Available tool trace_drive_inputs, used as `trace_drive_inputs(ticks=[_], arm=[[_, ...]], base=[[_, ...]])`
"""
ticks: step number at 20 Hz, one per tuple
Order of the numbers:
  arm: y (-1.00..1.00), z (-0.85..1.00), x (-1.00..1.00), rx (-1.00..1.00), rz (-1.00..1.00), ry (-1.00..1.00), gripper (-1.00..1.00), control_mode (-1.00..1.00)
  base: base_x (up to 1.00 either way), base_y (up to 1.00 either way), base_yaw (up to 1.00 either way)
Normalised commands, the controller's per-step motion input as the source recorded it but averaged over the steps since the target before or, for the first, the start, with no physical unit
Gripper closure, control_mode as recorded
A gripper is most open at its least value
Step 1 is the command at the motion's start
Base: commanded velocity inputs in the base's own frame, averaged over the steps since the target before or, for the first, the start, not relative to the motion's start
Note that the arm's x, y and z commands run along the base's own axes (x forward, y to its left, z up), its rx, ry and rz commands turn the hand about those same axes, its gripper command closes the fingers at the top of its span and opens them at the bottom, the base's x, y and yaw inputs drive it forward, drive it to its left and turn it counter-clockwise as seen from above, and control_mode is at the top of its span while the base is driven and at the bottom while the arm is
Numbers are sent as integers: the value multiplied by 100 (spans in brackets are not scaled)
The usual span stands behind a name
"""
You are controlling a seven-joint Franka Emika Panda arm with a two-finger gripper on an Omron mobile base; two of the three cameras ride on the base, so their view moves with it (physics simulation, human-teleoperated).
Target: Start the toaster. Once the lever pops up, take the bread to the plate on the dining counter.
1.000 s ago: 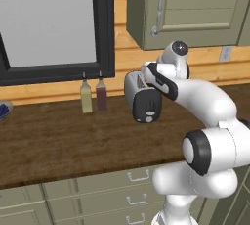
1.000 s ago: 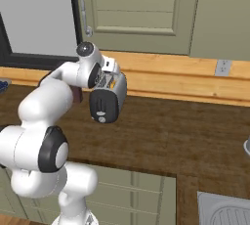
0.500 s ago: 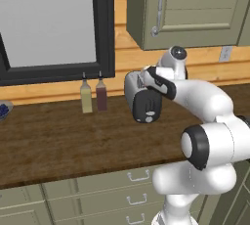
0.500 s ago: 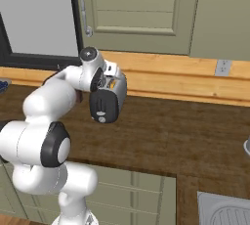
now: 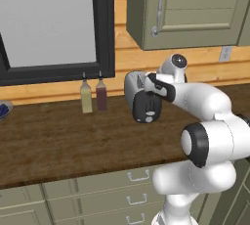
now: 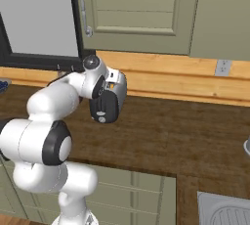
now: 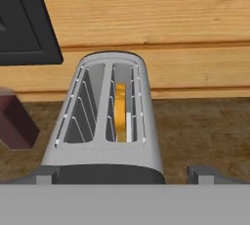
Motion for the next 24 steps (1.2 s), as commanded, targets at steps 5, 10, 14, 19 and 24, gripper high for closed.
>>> trace_drive_inputs(ticks=[5,10,14,19,24], arm=[[0,-9,3,0,0,-8,-100,-100],[0,0,10,0,0,-9,-100,-100],[0,-2,7,0,0,-8,-100,-100],[0,-17,5,0,0,-3,-100,-100],[0,-26,0,0,0,0,-100,-100]], base=[[0,0,0],[0,0,0],[0,0,0],[0,0,0],[0,0,0]])
